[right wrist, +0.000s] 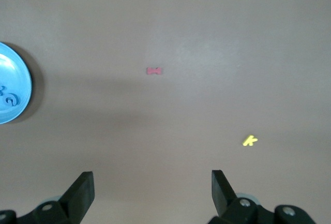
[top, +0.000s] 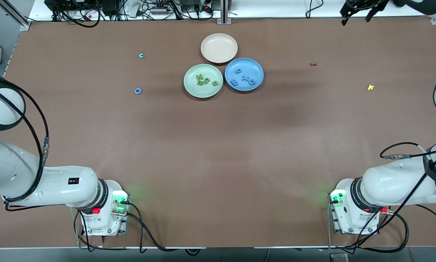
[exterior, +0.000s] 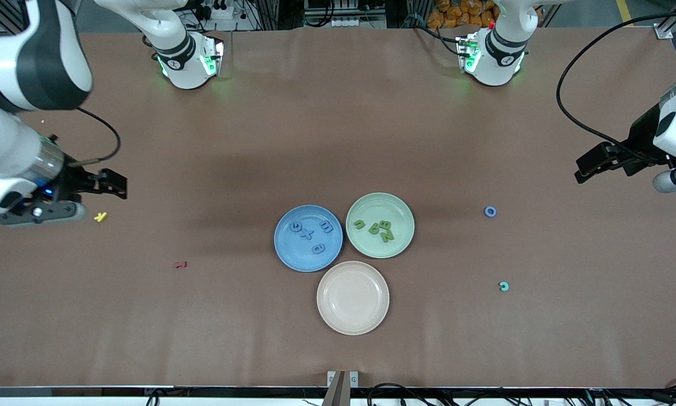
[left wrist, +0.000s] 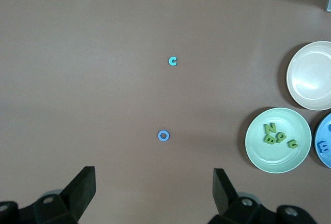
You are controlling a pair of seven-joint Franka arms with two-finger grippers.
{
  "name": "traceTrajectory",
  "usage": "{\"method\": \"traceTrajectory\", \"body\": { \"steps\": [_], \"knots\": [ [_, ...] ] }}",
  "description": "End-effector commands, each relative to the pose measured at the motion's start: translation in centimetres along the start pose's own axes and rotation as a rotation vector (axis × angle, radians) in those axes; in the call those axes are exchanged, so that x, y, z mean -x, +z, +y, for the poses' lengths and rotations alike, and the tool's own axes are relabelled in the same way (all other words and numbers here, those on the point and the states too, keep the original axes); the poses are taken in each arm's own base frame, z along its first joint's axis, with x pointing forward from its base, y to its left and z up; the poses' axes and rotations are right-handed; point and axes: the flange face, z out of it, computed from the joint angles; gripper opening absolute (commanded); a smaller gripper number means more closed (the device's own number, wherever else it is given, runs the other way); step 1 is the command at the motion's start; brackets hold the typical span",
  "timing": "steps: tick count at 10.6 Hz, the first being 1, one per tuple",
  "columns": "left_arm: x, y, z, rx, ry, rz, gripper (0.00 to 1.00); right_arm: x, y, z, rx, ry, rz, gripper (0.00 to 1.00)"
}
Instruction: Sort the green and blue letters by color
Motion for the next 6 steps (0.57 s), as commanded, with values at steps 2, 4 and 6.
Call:
{"method": "traceTrajectory", "body": {
  "steps": [2, 4, 6],
  "knots": [
    [0.3, -0.3, -0.1, 0.004, 0.018, -0.008, 1.00, 3.4, -7.6, 3.3, -0.006, -0.001, 0.062, 1.00],
    [0.3, -0.3, -0.1, 0.003, 0.018, -0.010, 1.00, 4.9, -10.8, 4.3, -0.007, 0.021, 0.054, 1.00],
    [0.3, -0.3, -0.3, 0.000, 0.017, -0.009, 1.00, 6.4, -13.3, 4.1, -0.002, 0.033, 0.092, 1.00]
  ]
}}
